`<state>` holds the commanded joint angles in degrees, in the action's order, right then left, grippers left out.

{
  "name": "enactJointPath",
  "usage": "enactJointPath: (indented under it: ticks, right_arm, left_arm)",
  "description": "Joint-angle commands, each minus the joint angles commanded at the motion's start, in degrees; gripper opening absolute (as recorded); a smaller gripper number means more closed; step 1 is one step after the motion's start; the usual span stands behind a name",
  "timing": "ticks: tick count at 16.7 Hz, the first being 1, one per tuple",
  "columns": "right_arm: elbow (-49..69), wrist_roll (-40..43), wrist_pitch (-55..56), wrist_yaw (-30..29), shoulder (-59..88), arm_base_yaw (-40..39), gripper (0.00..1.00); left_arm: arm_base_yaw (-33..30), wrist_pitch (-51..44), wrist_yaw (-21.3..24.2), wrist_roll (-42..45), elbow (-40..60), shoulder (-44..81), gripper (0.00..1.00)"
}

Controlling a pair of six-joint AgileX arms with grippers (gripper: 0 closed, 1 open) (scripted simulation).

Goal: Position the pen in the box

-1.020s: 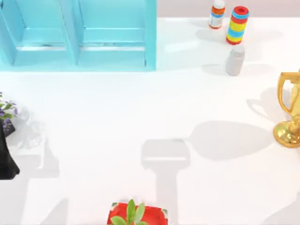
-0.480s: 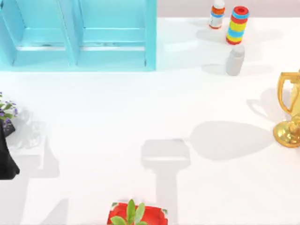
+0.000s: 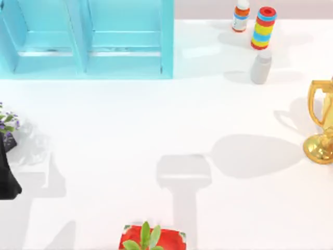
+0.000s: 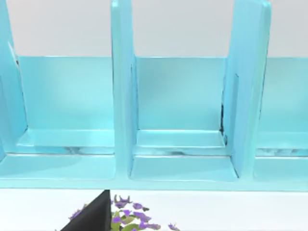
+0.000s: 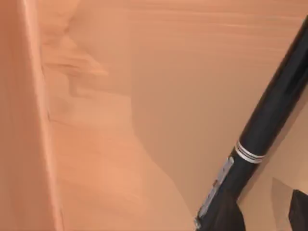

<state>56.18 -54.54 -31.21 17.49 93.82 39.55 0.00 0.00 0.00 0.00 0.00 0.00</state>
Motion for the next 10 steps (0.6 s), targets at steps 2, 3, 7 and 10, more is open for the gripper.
enactJointPath:
  ticks: [2,3,7,10]
  right_arm:
    - [0.00,0.00,0.00,0.00,0.00,0.00,0.60]
    - [0.00,0.00,0.00,0.00,0.00,0.00,0.68]
    - [0.00,0.00,0.00,0.00,0.00,0.00,0.98]
    - [0.00,0.00,0.00,0.00,0.00,0.00,1.00]
  left_arm:
    - [0.00,0.00,0.00,0.00,0.00,0.00,1.00]
    - [0.00,0.00,0.00,0.00,0.00,0.00,1.00]
    - [0.00,0.00,0.00,0.00,0.00,0.00,1.00]
    - [0.00,0.00,0.00,0.00,0.00,0.00,1.00]
